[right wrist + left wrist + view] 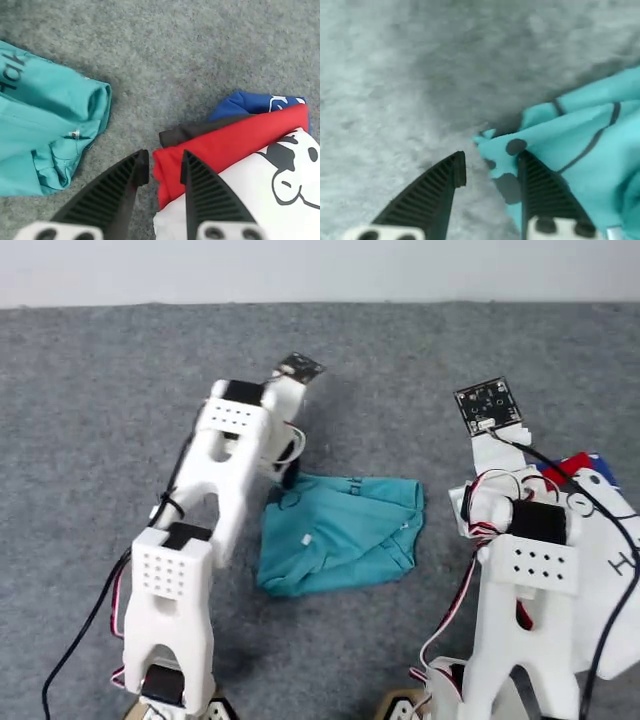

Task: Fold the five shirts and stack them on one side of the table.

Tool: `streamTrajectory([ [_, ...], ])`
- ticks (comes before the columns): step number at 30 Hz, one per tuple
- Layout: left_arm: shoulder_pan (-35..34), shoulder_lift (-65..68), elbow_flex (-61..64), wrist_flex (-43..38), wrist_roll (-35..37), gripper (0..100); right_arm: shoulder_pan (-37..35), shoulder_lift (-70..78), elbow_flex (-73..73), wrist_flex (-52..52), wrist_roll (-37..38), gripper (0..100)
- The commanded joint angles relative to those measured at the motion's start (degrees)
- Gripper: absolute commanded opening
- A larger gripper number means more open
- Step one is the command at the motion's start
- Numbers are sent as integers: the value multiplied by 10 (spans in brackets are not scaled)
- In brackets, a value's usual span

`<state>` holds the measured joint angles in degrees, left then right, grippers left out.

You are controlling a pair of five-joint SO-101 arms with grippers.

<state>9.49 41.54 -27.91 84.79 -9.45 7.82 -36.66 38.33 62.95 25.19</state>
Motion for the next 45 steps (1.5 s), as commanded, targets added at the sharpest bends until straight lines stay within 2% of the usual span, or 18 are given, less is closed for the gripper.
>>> streamTrajectory([
  [1, -27, -8, -22, -6, 1, 172, -5, -11, -17, -7, -5, 115],
  [12, -36, -13, -23, 2, 2, 172, -5, -13, -17, -6, -5, 115],
  [15, -31, -13, -80, 58, 4, 172, -6, -13, -17, -6, -5, 115],
  [19, -11, -13, -216, 156, 4, 172, -8, -11, -17, -11, -5, 115],
  [23, -10, -19, -295, 158, 5, 172, -63, -10, -17, -12, -5, 115],
  [27, -23, -50, -297, 158, 4, 172, -154, -7, -15, -36, -5, 114],
  [31, -63, -114, -271, 158, 4, 171, -242, 56, -18, -88, -5, 114],
  [36, -127, -210, -162, 157, 4, 171, -327, 194, -97, -128, -30, 114],
  [41, -144, -275, -54, 156, 2, 171, -364, 307, -225, -101, -43, 114],
  [45, -144, -297, -20, 156, 1, 171, -385, 374, -300, -76, -44, 114],
])
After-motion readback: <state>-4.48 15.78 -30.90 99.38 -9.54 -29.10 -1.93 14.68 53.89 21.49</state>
